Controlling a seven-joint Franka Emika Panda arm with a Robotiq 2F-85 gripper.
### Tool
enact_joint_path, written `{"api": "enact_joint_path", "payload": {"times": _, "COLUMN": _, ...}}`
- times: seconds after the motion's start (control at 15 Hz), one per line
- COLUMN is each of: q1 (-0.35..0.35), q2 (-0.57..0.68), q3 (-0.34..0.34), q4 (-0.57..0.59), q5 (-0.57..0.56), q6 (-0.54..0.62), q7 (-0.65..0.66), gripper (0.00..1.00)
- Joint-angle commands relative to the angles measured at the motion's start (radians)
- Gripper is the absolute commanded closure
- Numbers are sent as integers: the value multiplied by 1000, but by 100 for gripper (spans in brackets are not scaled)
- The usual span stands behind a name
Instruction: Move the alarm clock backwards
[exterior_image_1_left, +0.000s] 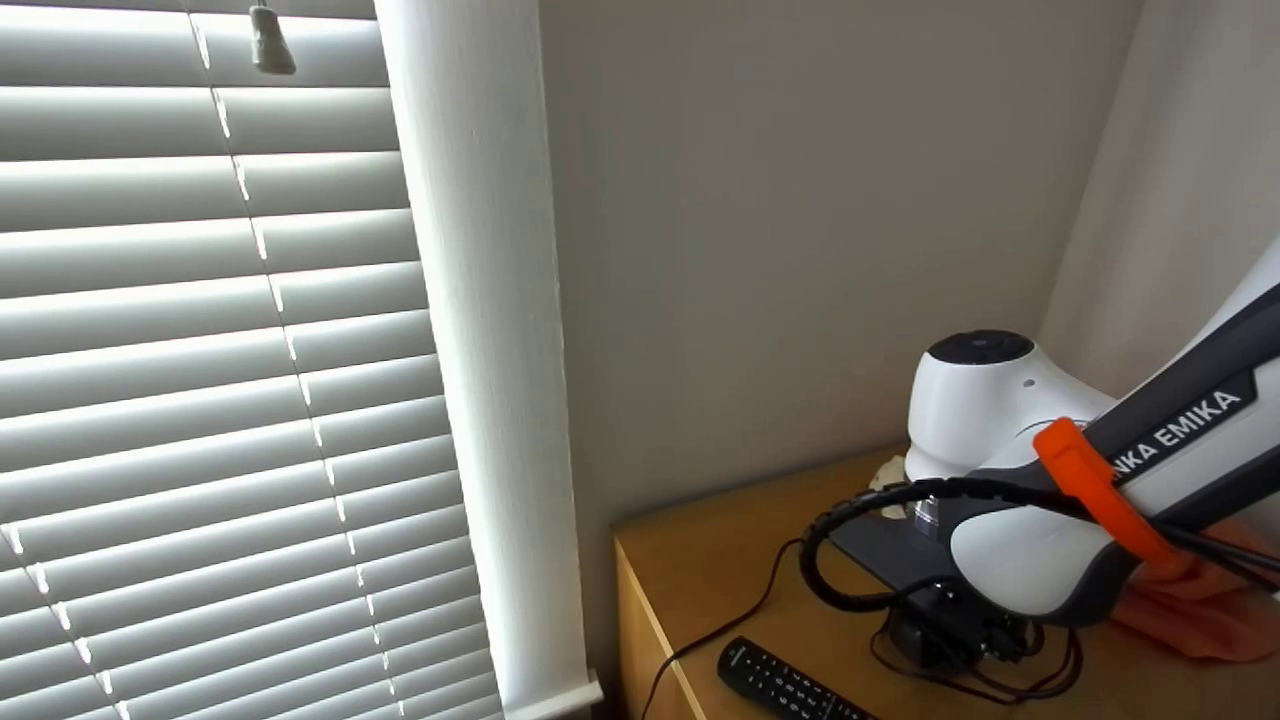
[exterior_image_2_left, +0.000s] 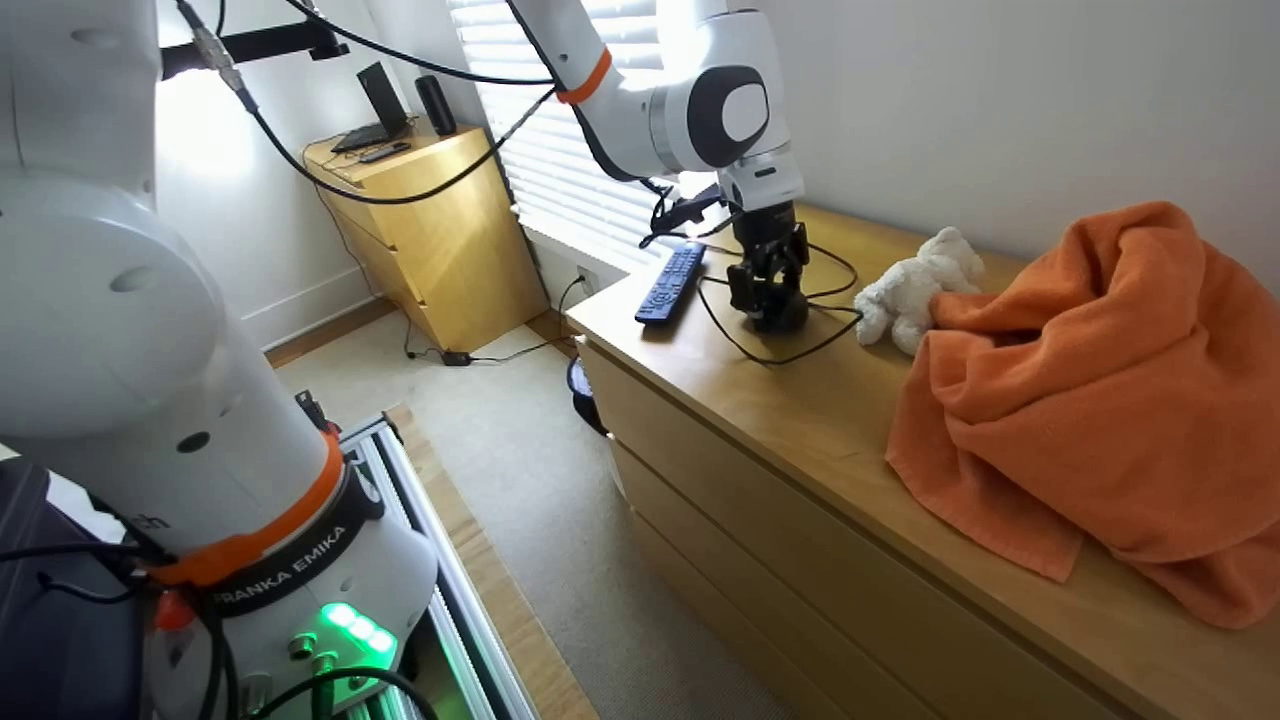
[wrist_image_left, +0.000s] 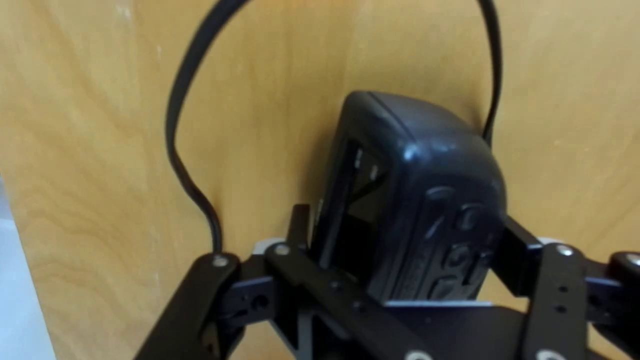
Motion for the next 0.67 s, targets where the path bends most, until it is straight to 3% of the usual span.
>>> {"api": "enact_joint_path", "payload": {"times": 0.0, "q1": 25, "q2": -30, "q3": -20, "q4": -20, "q5": -37, "q6": 123, "q7": 19, "gripper": 43}}
{"api": "enact_joint_path", "payload": {"times": 0.4, "q1": 105, "q2": 20, "q3": -141, "q4": 67, "q5": -45, "q6": 366, "q7": -7, "gripper": 43}}
{"api": "enact_joint_path", "payload": {"times": 0.6, "q1": 74, "q2": 63, "q3": -126, "q4": 141, "q5": 17, "q6": 395, "q7": -65, "gripper": 43}}
